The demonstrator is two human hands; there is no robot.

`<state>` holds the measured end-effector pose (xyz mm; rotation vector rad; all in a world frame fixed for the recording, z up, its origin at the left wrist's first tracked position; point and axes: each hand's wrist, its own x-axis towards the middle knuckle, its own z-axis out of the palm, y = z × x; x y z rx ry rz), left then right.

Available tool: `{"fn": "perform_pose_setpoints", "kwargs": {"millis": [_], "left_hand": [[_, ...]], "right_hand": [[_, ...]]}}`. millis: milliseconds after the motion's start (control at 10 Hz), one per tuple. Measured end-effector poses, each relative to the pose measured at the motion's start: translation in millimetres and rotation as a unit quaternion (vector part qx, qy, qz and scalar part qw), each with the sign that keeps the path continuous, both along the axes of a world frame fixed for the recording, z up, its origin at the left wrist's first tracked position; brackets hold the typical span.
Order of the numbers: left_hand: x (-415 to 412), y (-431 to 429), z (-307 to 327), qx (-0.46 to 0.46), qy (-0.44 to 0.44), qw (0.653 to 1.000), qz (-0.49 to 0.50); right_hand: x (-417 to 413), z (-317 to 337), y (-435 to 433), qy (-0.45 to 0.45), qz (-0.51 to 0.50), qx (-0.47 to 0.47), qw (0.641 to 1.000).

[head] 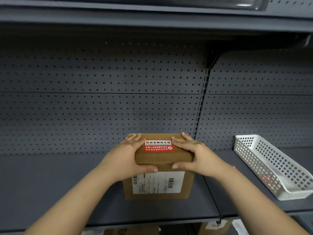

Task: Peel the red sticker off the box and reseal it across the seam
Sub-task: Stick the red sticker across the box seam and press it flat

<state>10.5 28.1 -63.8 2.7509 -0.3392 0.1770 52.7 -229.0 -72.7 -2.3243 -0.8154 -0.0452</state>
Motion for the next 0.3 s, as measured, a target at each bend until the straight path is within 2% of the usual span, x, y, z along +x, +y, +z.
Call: {"fn": "perform_pose_setpoints", "kwargs": {"millis": [100,200,300], "left_hand": [[-2,6,8,-0.088,-0.004,0.996,-0.027],[-12,8,20,-0.270,-0.050,0.958,-0.076],[-18,4,42,-0.445,-0.003,0.884,-0.141]], "right_hand": [[-14,9,-10,-0.026,-0.015,0.092,0.995],[-47,33,-21,-0.143,-0.044,0.245,0.958],[-92,82,-30,-0.269,-0.034,0.356,0.894]]}}
